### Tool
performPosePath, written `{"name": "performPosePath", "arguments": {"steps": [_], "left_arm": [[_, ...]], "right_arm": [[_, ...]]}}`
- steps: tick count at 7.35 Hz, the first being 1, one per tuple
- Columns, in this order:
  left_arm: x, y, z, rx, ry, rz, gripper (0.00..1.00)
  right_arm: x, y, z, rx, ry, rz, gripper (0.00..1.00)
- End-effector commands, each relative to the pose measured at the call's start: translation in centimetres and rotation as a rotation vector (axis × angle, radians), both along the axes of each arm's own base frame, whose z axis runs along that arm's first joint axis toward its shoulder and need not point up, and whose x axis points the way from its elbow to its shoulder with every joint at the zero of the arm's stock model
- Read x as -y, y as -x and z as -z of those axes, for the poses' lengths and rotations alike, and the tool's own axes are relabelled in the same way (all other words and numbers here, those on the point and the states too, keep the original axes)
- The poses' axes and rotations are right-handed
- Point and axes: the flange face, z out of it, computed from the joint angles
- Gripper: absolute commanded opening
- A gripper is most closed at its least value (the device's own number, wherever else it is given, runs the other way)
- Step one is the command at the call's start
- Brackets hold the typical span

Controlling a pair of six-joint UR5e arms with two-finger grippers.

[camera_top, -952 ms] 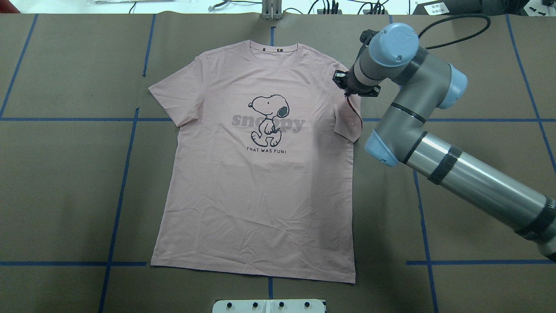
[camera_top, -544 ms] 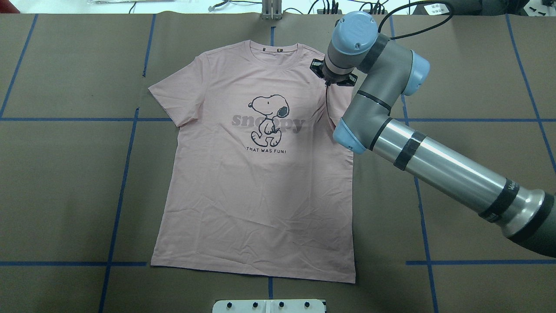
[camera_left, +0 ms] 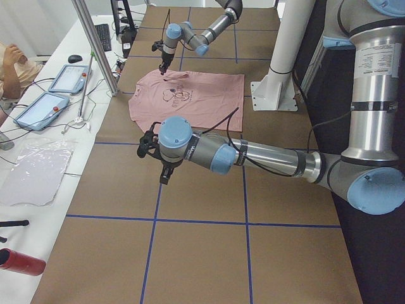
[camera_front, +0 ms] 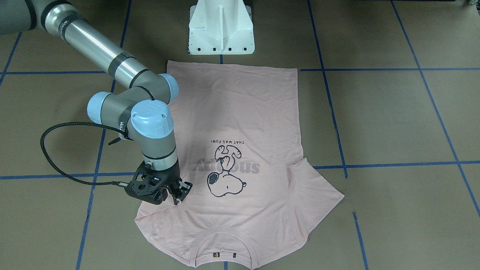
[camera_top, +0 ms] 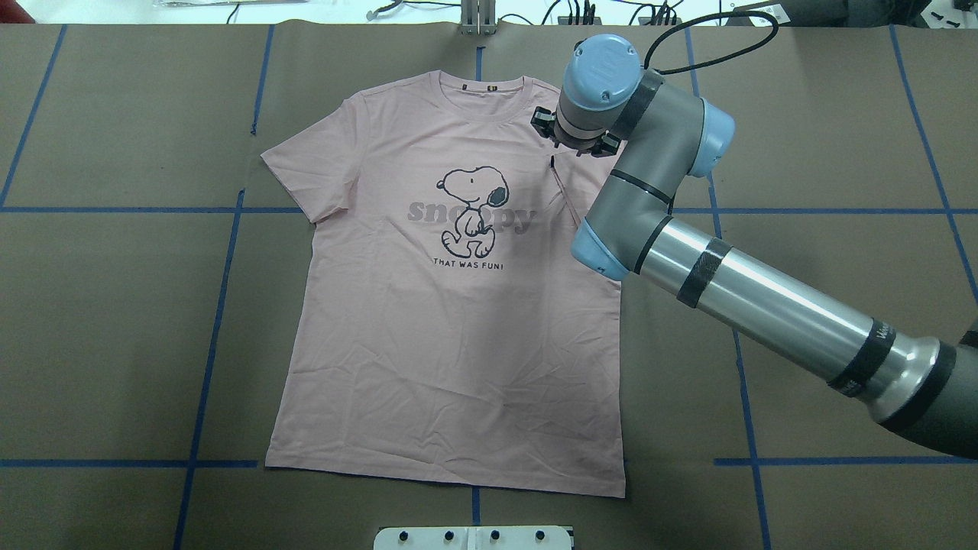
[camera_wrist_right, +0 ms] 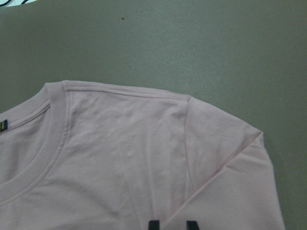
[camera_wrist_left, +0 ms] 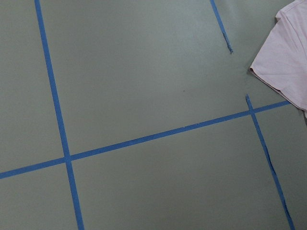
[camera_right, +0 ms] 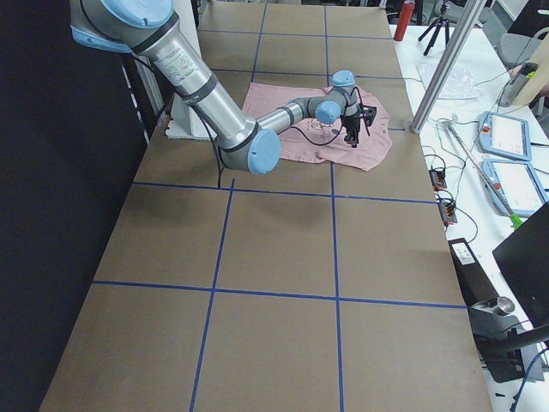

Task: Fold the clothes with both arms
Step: 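Release the sleeve and raise the right gripper while the left gripper approaches the other sleeve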

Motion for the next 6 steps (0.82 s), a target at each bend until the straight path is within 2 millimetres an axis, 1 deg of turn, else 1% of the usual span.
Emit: {"name": "performPosePath", "arguments": {"steps": [1, 2, 3, 4, 5, 6], "left_arm": [[4.6, -7.2, 4.6, -0.069, 0.037, 0.006, 0.96], [7.4, -12.6, 7.7, -0.078, 0.053, -0.002, 0.94], [8.7, -19.0, 9.9, -0.029, 0.054, 0.011, 0.94], [10.5, -25.6, 11.7, -0.003, 0.072, -0.001, 0.93], [12.9, -31.5, 13.0, 0.016, 0.108, -0.009, 0.93], [14.1, -35.0, 12.8, 0.065, 0.108, 0.017, 0.92]], "right_arm": [[-1.3, -3.1, 1.5, 0.057, -0.043, 0.019, 1.00], [-2.7, -7.4, -0.6, 0.105, -0.021, 0.048, 1.00], [-4.0, -11.5, -1.8, 0.147, -0.014, 0.083, 1.00], [-6.0, -14.6, -2.8, 0.181, -0.007, 0.109, 1.00], [-7.9, -16.6, -2.3, 0.211, -0.021, 0.124, 1.00], [-9.4, -18.2, -2.8, 0.224, -0.019, 0.131, 1.00]]}}
